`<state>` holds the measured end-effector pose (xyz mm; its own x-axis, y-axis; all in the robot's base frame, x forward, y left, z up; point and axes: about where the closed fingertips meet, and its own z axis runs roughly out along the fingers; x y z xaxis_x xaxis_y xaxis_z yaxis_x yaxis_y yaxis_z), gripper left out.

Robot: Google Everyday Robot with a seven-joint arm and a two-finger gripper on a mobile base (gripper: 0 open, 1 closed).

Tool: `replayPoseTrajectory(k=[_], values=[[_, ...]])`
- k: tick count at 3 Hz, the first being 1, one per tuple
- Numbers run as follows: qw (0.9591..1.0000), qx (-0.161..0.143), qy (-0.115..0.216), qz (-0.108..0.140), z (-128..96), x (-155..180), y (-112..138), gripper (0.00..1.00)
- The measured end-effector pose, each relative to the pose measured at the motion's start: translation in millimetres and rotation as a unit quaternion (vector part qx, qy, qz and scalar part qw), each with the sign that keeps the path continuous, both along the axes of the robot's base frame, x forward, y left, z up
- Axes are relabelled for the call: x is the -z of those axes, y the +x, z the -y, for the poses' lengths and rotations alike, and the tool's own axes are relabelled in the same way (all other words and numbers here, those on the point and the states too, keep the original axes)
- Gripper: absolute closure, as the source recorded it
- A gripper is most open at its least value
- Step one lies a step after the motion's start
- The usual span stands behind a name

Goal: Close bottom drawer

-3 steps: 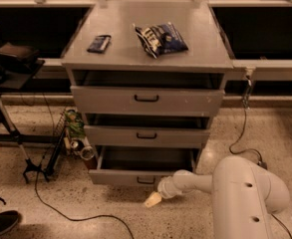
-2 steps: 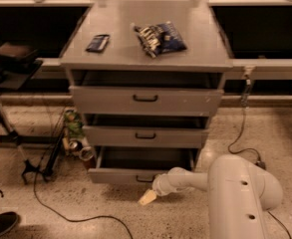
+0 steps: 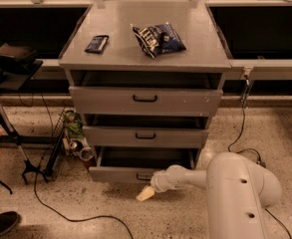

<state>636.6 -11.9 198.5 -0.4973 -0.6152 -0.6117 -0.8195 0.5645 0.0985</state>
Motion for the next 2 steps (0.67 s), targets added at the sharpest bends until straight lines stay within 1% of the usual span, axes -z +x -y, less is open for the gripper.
replayPoseTrajectory(k=[1, 2], values=[[1.0000, 0.000, 0.000, 0.000, 0.4, 0.0, -1.9, 0.00], [1.0000, 0.005, -0.005, 0.005, -1.0, -2.8, 2.5, 0.00]])
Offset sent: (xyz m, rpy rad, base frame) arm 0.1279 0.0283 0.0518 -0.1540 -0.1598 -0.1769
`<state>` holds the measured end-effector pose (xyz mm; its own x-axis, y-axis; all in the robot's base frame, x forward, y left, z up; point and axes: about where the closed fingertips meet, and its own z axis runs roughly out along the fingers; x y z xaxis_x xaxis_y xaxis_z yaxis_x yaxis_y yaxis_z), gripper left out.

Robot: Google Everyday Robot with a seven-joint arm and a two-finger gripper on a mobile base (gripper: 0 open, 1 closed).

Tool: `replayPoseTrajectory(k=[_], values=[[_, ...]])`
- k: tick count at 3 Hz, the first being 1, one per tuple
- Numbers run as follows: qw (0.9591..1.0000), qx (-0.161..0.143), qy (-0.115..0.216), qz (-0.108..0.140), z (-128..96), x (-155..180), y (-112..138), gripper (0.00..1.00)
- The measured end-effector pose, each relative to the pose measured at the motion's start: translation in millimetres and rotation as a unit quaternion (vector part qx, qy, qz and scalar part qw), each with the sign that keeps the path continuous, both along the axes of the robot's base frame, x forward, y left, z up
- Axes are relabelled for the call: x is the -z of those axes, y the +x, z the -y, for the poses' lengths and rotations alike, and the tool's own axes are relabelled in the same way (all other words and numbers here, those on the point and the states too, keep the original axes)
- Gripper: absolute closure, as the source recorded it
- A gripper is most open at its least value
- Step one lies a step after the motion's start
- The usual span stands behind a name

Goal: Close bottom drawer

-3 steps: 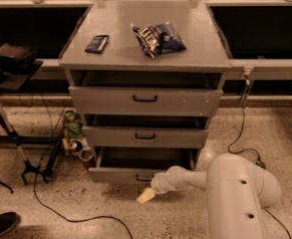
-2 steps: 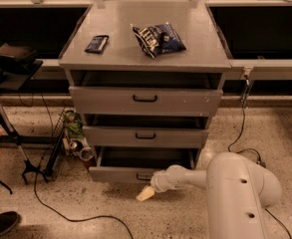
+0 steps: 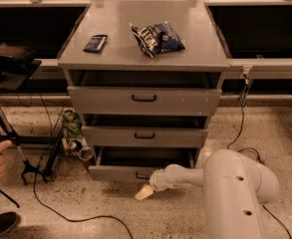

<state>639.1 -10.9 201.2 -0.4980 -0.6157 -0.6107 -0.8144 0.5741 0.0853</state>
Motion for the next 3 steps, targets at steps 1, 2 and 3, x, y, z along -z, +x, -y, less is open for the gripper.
replayPoseTrajectory(k=[1, 2, 3], values=[[0.9992, 0.033, -0.013, 0.017, -3, -18, 36, 0.00], [0.9952, 0.078, -0.050, 0.032, -8, -23, 80, 0.00], [0.9901, 0.112, -0.076, 0.039, 10, -26, 94, 0.00]])
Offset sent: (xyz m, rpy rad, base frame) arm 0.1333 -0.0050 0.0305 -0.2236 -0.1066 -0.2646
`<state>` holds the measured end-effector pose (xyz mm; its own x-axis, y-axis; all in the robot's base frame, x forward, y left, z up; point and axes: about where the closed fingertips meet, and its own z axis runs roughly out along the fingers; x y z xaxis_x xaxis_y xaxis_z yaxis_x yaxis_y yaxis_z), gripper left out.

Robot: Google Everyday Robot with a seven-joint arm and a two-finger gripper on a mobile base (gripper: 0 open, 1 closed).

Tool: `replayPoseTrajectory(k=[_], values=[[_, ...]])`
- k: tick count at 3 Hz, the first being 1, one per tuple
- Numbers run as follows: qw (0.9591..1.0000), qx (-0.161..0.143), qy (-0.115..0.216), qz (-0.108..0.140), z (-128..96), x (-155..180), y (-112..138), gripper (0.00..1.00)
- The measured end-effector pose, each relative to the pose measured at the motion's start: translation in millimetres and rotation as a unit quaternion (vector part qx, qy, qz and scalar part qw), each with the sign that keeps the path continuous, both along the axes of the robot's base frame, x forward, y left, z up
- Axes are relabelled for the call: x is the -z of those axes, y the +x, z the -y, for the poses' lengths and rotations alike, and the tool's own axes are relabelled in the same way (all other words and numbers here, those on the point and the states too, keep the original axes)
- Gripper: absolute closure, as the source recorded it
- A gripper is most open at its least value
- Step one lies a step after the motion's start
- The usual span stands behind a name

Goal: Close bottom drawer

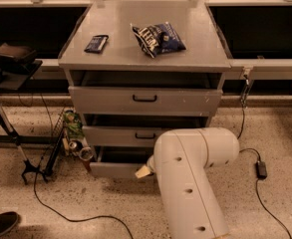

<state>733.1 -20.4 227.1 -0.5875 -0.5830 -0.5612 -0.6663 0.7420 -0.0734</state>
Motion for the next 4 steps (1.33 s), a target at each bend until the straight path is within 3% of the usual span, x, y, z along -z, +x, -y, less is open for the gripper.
replayPoseTrajectory(k=[2, 3, 4], values=[[0.9987, 0.050, -0.010, -0.002, 59, -9, -32, 0.00], [0.9962, 0.081, -0.011, -0.030, 87, 0, -52, 0.00], [0.9902, 0.116, -0.011, -0.078, 107, 18, -64, 0.00]])
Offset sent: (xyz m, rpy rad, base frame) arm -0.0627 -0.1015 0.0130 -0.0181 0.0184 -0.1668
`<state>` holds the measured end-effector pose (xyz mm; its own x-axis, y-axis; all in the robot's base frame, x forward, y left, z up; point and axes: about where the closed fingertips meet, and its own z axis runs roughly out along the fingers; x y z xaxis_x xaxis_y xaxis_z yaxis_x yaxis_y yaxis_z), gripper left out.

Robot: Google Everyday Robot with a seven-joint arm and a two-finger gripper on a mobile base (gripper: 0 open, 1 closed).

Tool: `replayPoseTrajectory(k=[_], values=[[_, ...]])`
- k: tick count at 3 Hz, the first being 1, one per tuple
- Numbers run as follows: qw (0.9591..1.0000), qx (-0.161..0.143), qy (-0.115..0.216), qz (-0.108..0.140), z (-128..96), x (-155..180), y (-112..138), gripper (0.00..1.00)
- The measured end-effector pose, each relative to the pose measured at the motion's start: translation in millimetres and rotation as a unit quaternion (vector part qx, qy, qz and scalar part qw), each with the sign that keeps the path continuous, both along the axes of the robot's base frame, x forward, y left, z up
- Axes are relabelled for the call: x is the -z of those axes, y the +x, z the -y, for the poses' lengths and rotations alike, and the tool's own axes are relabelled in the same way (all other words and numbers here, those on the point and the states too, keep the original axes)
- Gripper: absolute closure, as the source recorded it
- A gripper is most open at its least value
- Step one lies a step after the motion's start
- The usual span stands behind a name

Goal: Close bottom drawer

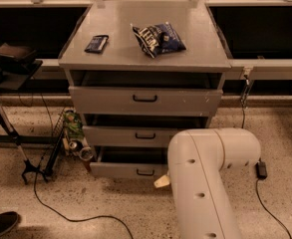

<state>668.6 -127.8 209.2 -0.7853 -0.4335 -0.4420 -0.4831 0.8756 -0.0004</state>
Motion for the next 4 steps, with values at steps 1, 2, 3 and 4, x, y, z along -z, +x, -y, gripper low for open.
replayPoseTrajectory(k=[1, 2, 3, 4], values=[[0.9977, 0.031, 0.008, -0.060, 13, 18, -9, 0.00], [0.9932, 0.037, 0.022, -0.109, 12, 37, -12, 0.00], [0.9904, 0.025, 0.042, -0.129, 3, 48, -4, 0.00], [0.9914, 0.010, 0.064, -0.114, -7, 52, 8, 0.00]])
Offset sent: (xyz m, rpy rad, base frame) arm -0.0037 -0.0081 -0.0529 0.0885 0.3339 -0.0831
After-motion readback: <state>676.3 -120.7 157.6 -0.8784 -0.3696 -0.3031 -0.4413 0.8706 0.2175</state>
